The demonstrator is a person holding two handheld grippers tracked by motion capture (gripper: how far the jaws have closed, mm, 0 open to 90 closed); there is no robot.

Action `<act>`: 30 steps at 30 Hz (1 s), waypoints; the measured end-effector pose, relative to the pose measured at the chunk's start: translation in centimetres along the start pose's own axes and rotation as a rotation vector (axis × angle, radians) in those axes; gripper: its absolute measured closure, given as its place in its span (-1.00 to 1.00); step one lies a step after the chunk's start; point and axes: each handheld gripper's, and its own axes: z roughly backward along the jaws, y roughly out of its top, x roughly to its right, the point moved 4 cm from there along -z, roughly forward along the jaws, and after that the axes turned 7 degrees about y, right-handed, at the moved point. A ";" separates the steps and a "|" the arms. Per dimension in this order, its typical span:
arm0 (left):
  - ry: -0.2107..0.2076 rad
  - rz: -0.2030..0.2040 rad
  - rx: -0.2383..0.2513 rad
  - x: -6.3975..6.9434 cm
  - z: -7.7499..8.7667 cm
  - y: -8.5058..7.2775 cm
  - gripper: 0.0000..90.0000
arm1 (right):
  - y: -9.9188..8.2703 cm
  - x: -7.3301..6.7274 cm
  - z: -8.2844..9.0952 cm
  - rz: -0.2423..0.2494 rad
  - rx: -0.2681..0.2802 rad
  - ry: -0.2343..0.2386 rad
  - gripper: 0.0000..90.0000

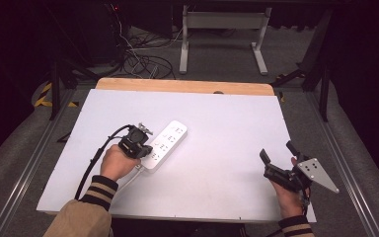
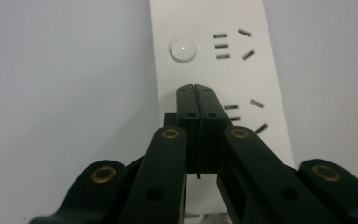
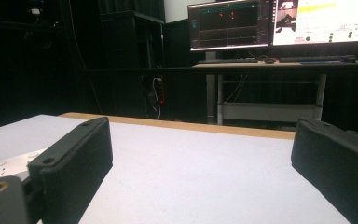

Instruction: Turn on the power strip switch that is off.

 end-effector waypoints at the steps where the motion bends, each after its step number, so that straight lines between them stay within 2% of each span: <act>1: 0.000 0.000 0.000 0.0 0.0 0.0 1.00 | 0.0 0.0 0.0 -0.003 -0.002 -0.002 -0.87; 2: -0.009 0.017 0.048 -0.2 -0.3 -0.2 1.00 | 0.0 0.1 0.0 -0.004 -0.001 -0.005 -0.87; 4: -0.022 0.021 0.096 -0.1 -0.4 -0.4 1.00 | 0.0 0.1 0.0 -0.006 -0.001 -0.007 -0.87; 8: -0.008 0.021 0.135 0.1 -0.4 -0.6 1.00 | 0.0 0.2 0.1 -0.007 0.000 -0.009 -0.87; 12: 0.001 0.096 0.288 -0.9 1.0 -1.4 1.00 | 0.0 0.2 0.2 -0.007 0.004 -0.012 -0.87; 13: 0.001 0.096 0.288 -0.9 1.0 -1.4 1.00 | 0.1 0.2 0.3 -0.007 0.006 -0.012 -0.87; 14: 0.010 0.121 0.393 -1.5 2.3 -1.8 1.00 | 0.1 0.3 0.3 -0.008 0.006 -0.013 -0.87; 15: 0.010 0.121 0.393 -1.5 2.3 -1.8 1.00 | 0.1 0.3 0.3 -0.010 0.006 -0.013 -0.87; 16: 0.011 0.172 0.539 -2.1 4.0 -2.6 1.00 | 0.1 0.3 0.4 -0.013 0.008 -0.014 -0.87; 18: 0.041 0.223 0.711 -2.7 5.9 -3.8 1.00 | 0.1 0.3 0.4 -0.013 0.010 -0.016 -0.87; 19: 0.041 0.223 0.711 -2.7 5.9 -3.8 1.00 | 0.1 0.3 0.4 -0.014 0.009 -0.017 -0.87; 20: 0.106 0.252 0.875 -3.0 7.7 -5.3 1.00 | 0.1 0.3 0.4 -0.016 0.011 -0.016 -0.87; 21: 0.106 0.252 0.875 -3.0 7.7 -5.3 1.00 | 0.2 0.3 0.4 -0.012 0.014 -0.016 -0.87; 22: 0.143 0.266 0.926 -3.0 8.4 -6.0 1.00 | 0.2 0.2 0.3 -0.013 0.014 -0.013 -0.87; 23: 0.219 0.311 0.982 -3.0 9.3 -7.1 1.00 | 0.2 0.2 0.3 -0.011 0.013 -0.011 -0.87; 24: 0.219 0.311 0.982 -3.0 9.3 -7.1 1.00 | 0.2 0.2 0.3 -0.011 0.013 -0.009 -0.87; 25: 0.238 0.332 0.996 -3.0 9.6 -7.4 1.00 | 0.2 0.1 0.3 -0.013 0.012 -0.007 -0.87; 26: 0.304 0.331 1.011 -3.1 9.9 -7.5 1.00 | 0.2 0.2 0.2 -0.012 0.013 -0.006 -0.87; 27: 0.304 0.331 1.011 -3.1 9.9 -7.5 1.00 | 0.1 0.1 0.2 -0.015 0.012 -0.004 -0.87; 29: 0.363 0.293 1.008 -3.0 9.9 -7.4 1.00 | 0.0 0.1 0.0 -0.014 0.006 0.000 -0.87; 30: 0.375 0.291 1.003 -2.9 9.8 -7.4 1.00 | 0.0 0.0 0.0 -0.015 0.005 0.005 -0.87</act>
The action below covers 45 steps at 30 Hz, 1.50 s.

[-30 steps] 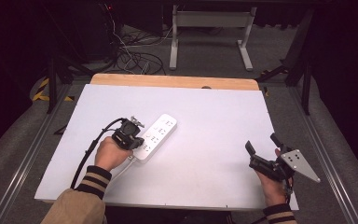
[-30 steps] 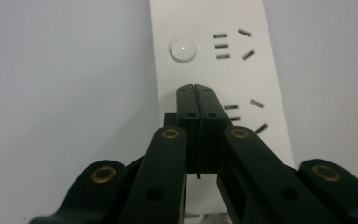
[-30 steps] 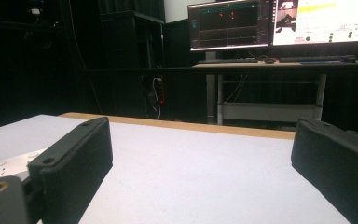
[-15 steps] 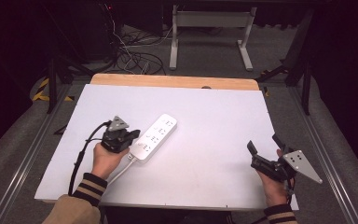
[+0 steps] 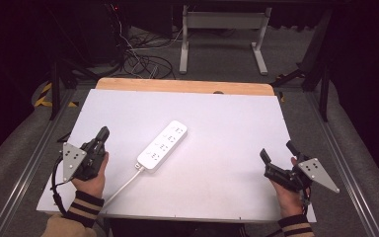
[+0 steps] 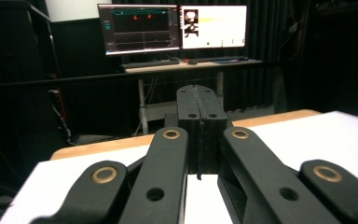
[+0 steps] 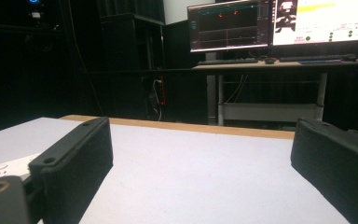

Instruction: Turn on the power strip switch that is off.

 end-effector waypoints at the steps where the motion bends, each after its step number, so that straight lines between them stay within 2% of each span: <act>1: 0.000 0.000 -0.003 0.1 0.0 -0.1 1.00 | 0.0 0.0 -0.1 0.002 -0.001 0.001 -0.87; 3: -0.006 -0.003 -0.007 0.2 0.0 0.0 1.00 | -0.1 -0.1 -0.1 0.001 -0.004 0.006 -0.87; 4: 0.002 -0.011 0.006 0.1 0.1 0.1 1.00 | -0.1 -0.1 -0.2 0.001 -0.006 0.004 -0.87; 9: 0.033 0.014 0.004 -0.5 0.1 0.1 1.00 | 0.0 -0.2 0.0 0.002 0.001 0.005 -0.86; 12: 0.038 0.008 0.006 -0.5 0.0 -0.1 0.99 | 0.0 0.0 0.2 0.003 0.001 0.003 -0.86; 13: 0.038 0.008 0.006 -0.5 0.0 -0.1 0.71 | 0.0 0.0 0.2 0.002 -0.002 -0.002 -0.86; 16: 0.050 0.009 0.039 -0.3 -0.3 -0.1 0.10 | 0.0 0.0 0.2 0.004 0.000 -0.003 -0.86; 18: 0.114 0.007 0.064 -0.3 -0.6 -0.2 -0.41 | 0.1 -0.1 0.3 0.005 0.002 -0.005 -0.86; 19: 0.114 0.007 0.064 -0.3 -0.6 -0.2 -0.62 | 0.1 -0.1 0.4 0.007 0.003 -0.002 -0.86; 20: 0.142 0.013 0.048 -0.3 -0.9 -0.2 -0.71 | 0.1 -0.1 0.4 0.006 0.001 -0.002 -0.86; 21: 0.142 0.013 0.048 -0.3 -0.9 -0.2 -0.82 | 0.1 -0.1 0.4 0.006 0.001 -0.002 -0.86; 22: 0.159 0.016 0.047 -0.3 -1.0 -0.2 -0.95 | 0.0 0.0 0.4 0.001 0.000 -0.005 -0.86; 26: 0.190 0.025 0.051 -0.6 -1.1 -0.4 -1.00 | 0.0 0.0 0.4 0.002 0.002 -0.003 -0.86; 45: 0.188 0.031 0.028 -0.9 -1.2 -1.0 -1.00 | 0.1 -0.2 -0.1 0.004 0.001 0.008 -0.86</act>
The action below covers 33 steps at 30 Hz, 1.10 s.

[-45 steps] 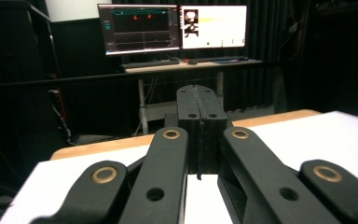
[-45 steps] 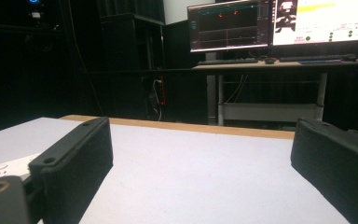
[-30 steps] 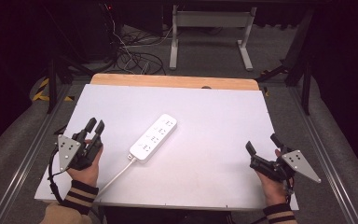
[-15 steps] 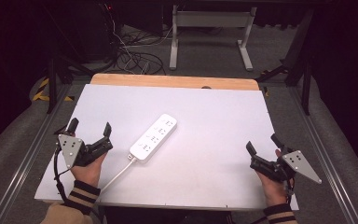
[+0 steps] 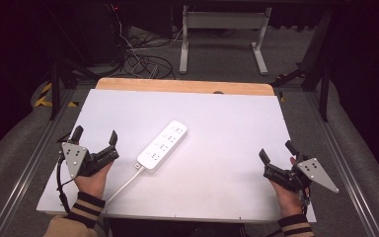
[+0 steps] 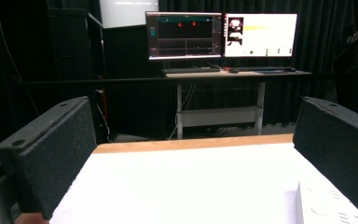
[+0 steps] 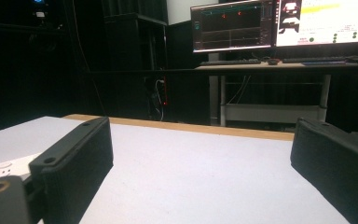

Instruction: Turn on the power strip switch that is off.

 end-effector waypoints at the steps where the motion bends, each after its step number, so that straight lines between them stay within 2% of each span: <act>1: 0.002 0.004 -0.002 -0.1 0.0 0.0 -1.00 | 0.0 0.0 0.0 0.004 0.001 0.001 -0.86; 18: 0.007 0.039 -0.028 -0.3 -0.2 -0.2 -1.00 | 0.1 0.0 0.1 0.007 0.002 0.002 -0.87; 33: 0.004 0.028 -0.039 -0.3 -0.1 -0.2 -1.00 | 0.2 -0.3 0.2 0.015 0.003 0.003 -0.87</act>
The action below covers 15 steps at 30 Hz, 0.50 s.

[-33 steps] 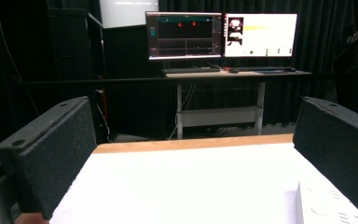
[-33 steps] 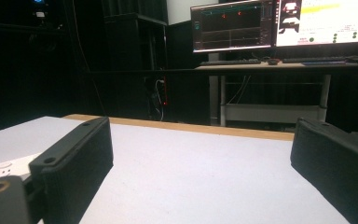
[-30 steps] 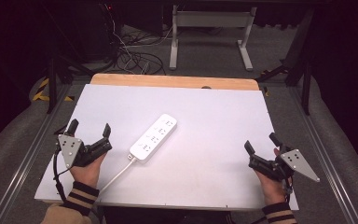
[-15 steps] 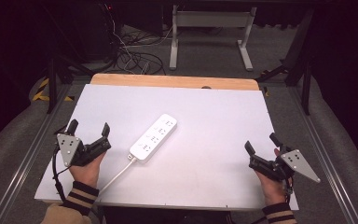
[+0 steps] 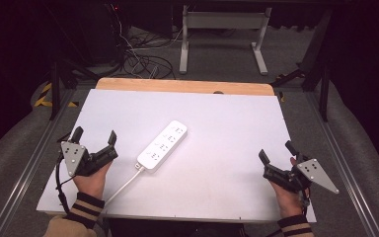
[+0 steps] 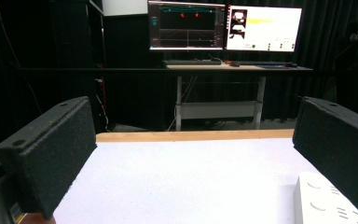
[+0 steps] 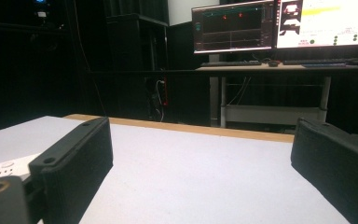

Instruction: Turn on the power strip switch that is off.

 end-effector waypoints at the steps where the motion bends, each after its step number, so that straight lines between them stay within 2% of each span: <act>1: 0.002 -0.001 0.000 0.0 0.0 0.0 -1.00 | 0.0 0.0 0.0 -0.001 0.001 -0.001 -0.87; 15: -0.007 -0.004 -0.013 0.2 -0.2 -0.2 -1.00 | 0.0 0.1 0.2 -0.004 -0.001 -0.005 -0.87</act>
